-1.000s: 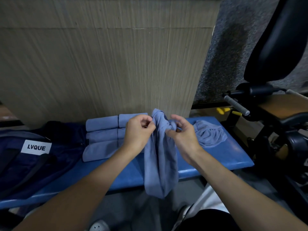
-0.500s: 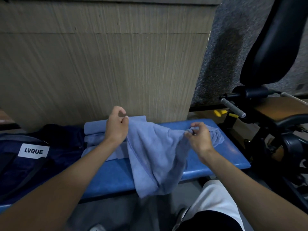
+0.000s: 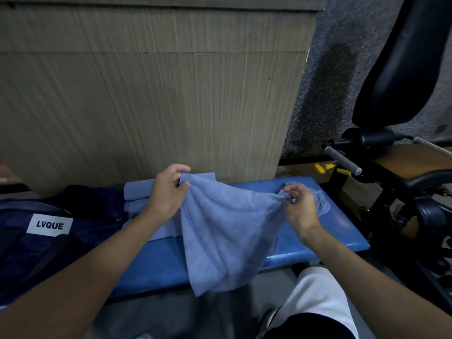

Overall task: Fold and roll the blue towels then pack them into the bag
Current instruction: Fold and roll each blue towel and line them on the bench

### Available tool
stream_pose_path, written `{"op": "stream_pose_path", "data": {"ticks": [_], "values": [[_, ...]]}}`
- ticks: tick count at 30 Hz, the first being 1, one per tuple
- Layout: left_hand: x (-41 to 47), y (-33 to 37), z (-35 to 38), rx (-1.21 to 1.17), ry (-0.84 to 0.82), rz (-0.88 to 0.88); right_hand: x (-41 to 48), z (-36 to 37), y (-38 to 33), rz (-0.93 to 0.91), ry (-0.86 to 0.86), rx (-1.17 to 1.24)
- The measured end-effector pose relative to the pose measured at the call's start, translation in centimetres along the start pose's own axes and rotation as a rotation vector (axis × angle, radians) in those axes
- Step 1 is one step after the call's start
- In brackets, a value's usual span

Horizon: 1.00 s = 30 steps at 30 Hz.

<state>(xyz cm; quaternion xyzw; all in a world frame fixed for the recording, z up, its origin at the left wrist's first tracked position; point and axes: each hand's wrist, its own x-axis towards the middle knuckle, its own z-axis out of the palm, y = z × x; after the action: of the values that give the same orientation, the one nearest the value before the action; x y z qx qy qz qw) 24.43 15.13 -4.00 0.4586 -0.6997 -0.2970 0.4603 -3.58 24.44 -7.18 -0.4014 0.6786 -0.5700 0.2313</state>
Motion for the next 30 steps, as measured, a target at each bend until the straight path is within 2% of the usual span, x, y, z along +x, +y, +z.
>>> {"op": "stream_pose_path", "data": {"ticks": [4, 9, 12, 15, 18, 20, 23, 25, 30], "values": [[0.5, 0.3, -0.8, -0.016, 0.045, -0.018, 0.8, -0.8, 0.4, -0.014, 0.005, -0.170], [1.2, 0.6, -1.9, 0.039, 0.116, -0.051, 1.3, -1.4, -0.2, -0.010, 0.006, -0.218], [1.9, 0.5, -2.4, 0.093, 0.129, -0.032, 1.5, -1.3, -0.8, 0.031, -0.018, -0.167], [2.5, 0.7, -2.3, 0.102, 0.137, -0.007, 1.5, -1.2, -1.9, 0.079, -0.082, 0.015], [3.0, 0.9, -2.6, 0.094, 0.103, -0.025, 1.2, -1.5, -3.4, 0.116, -0.256, 0.184], [3.3, 1.0, -3.0, 0.099, 0.019, -0.029, 1.2, -1.8, -4.0, 0.062, -0.344, 0.108], [3.4, 1.5, -3.6, 0.130, -0.098, -0.005, 1.9, -2.2, -4.4, -0.109, -0.266, -0.132], [3.5, 2.2, -3.8, 0.175, -0.119, 0.049, 2.6, -2.5, -4.8, -0.183, -0.187, -0.178], [3.6, 3.3, -3.9, 0.225, 0.027, 0.135, 3.5, -3.3, -5.8, -0.278, -0.069, -0.248]]}}
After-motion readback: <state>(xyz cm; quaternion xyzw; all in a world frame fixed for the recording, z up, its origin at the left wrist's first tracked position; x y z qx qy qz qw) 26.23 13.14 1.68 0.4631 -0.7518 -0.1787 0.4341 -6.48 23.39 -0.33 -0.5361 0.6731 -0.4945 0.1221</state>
